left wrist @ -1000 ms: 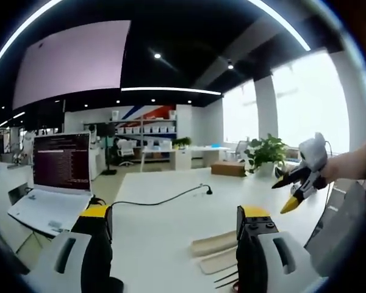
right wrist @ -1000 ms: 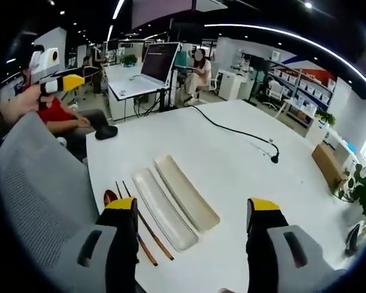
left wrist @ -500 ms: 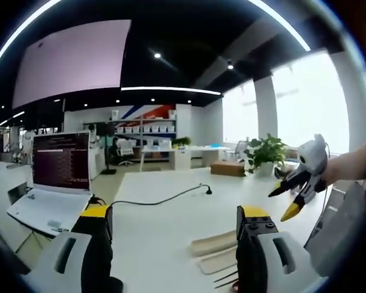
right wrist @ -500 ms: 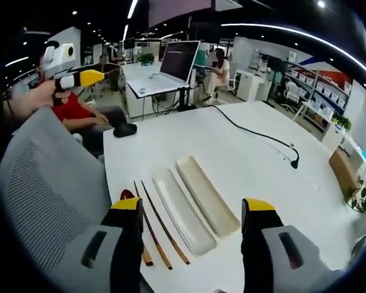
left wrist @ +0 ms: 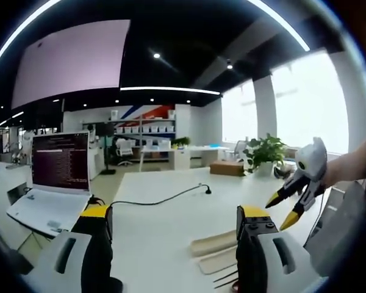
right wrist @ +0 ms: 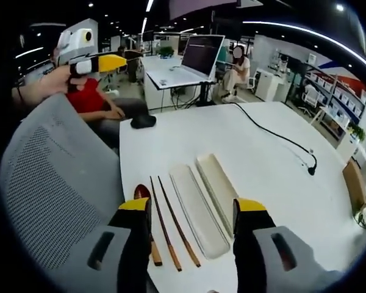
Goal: Arrange the utensils inside the cutlery case until each visible utensil rests in its matching compartment.
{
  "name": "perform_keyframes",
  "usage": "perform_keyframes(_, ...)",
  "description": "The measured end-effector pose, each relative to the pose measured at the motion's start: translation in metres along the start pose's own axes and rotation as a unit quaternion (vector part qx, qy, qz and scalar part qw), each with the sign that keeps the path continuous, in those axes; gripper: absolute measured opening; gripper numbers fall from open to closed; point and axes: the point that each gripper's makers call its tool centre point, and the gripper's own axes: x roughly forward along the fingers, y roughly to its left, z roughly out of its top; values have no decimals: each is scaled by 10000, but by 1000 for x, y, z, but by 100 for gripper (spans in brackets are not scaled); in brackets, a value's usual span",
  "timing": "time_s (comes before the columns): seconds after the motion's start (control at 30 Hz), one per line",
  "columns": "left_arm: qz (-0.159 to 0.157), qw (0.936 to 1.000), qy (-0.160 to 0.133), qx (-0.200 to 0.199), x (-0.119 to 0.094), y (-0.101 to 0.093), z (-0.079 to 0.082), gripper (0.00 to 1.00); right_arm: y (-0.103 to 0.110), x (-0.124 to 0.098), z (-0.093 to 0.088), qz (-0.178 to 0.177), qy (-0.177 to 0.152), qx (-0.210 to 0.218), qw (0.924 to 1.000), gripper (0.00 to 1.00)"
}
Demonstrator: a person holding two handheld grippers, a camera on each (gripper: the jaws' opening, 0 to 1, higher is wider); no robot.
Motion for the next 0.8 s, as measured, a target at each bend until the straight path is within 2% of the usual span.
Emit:
perform_keyframes(0.13, -5, 10000, 12, 8, 0, 0, 0, 86, 5, 4, 1, 133, -1, -26, 9999, 49)
perform_keyframes(0.27, -10, 10000, -23, 19, 0, 0, 1, 86, 11, 10, -2, 257, 151, -187, 9994, 48)
perform_keyframes(0.4, -1, 10000, -44, -18, 0, 1, 2, 86, 22, 16, -9, 561, 341, -501, 9966, 34)
perform_keyframes(0.53, -23, 10000, -31, -1, 0, -1, 1, 86, 25, 24, -18, 573, 513, -587, 9953, 35)
perform_keyframes(0.8, -9, 10000, -26, -13, 0, 0, 1, 86, 33, 35, -35, 896, 838, -750, 9896, 31)
